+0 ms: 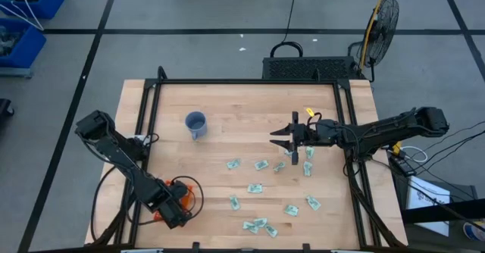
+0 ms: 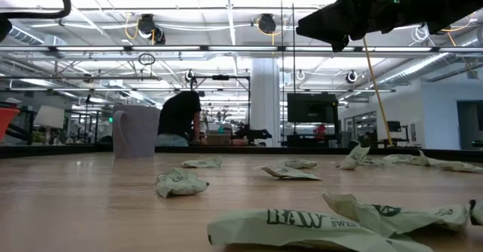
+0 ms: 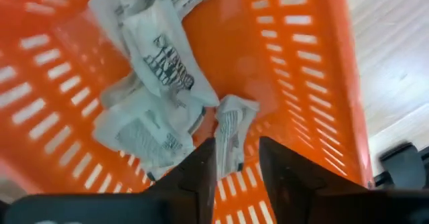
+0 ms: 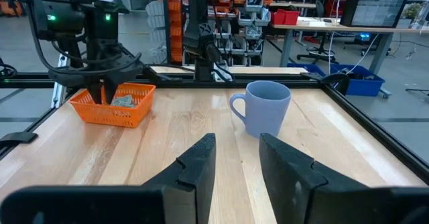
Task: Pick and place Stevia / Truvia into bins
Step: Put the stevia packet into the orange bin
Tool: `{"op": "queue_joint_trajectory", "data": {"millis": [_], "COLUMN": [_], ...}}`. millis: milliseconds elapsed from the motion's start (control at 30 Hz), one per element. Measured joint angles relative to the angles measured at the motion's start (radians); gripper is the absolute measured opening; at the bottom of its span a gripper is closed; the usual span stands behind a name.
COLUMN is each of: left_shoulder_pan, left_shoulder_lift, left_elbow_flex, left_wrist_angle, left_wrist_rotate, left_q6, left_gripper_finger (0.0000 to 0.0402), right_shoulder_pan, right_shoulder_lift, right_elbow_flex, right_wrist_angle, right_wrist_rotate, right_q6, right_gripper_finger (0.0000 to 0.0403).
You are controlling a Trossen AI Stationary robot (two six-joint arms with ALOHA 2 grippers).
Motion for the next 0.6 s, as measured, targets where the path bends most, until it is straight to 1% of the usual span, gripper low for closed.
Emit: {"op": "queue_joint_trajectory", "data": {"millis": [100,167,300,500,600], "left_shoulder_pan": [0.006,0.020,0.060,0.127,0.162], "left_shoulder_lift": [0.000,-0.003,-0.009,-0.009,-0.023], "left_elbow_flex": [0.000,0.000,0.001,0.001,0.001], "left_wrist_angle": [0.000,0.004,0.016,0.006,0.003], "left_wrist_rotate": [-0.053,-0.071,-0.016,0.083,0.094], "left_q6": [0.080,0.110,0.119,0.248,0.282], "left_gripper_finger": [0.0133,0.0137,0.0136,0.0122,0.0118], "right_shoulder_pan": [0.000,0.000,0.000,0.001,0.000], "right_shoulder_lift": [0.000,0.000,0.000,0.000,0.000], "right_elbow_flex": [0.000,0.000,0.000,0.000,0.000], "right_wrist_angle": [0.000,0.000,-0.001,-0.066,-0.121], "right_wrist_rotate": [0.000,0.000,0.000,-0.002,-0.001], "right_q6": [0.000,0.000,-0.004,-0.007,-0.007], "right_gripper_finger": [0.0109,0.0109,0.0109,0.0109,0.0109]}}
